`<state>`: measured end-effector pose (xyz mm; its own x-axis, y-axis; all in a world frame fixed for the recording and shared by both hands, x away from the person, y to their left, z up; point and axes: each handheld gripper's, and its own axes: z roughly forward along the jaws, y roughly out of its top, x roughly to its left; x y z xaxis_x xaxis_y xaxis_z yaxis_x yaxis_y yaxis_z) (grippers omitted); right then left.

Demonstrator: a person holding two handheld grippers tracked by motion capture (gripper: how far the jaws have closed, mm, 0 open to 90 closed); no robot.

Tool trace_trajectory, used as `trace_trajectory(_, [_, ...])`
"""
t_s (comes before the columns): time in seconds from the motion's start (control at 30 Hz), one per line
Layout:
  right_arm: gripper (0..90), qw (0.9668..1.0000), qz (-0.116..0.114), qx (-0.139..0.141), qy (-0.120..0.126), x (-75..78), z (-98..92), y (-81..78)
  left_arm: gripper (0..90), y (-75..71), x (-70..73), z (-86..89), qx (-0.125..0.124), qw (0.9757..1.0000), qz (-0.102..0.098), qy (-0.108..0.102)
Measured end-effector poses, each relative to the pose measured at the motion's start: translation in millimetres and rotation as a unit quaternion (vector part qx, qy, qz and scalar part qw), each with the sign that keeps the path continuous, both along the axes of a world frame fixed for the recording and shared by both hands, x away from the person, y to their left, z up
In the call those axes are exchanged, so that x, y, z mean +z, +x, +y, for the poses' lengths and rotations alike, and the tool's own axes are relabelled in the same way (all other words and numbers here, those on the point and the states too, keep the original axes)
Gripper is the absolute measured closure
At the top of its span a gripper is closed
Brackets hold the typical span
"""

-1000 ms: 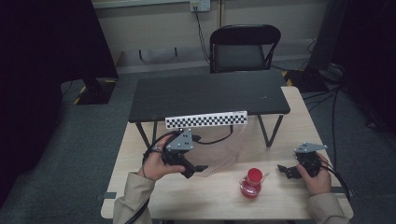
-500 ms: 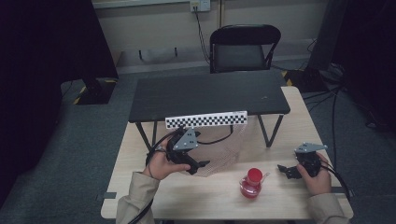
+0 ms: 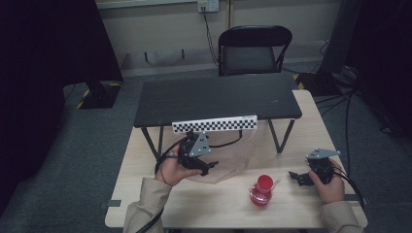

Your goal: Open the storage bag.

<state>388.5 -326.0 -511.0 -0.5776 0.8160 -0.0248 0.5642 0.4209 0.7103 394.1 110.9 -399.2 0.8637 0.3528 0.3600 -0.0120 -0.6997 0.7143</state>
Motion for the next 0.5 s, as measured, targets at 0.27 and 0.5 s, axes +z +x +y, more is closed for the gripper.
trace_trajectory(0.27, [0.0,1.0,0.0,-0.001,0.0,0.0,0.1,-0.2,21.9,4.3,-6.1,1.8,0.011,0.9997,-0.012,0.017])
trace_trajectory(0.5, [0.0,1.0,0.0,-0.001,0.0,0.0,0.1,-0.2,29.2,4.7,-11.3,-0.3,-0.002,0.9987,-0.033,0.04])
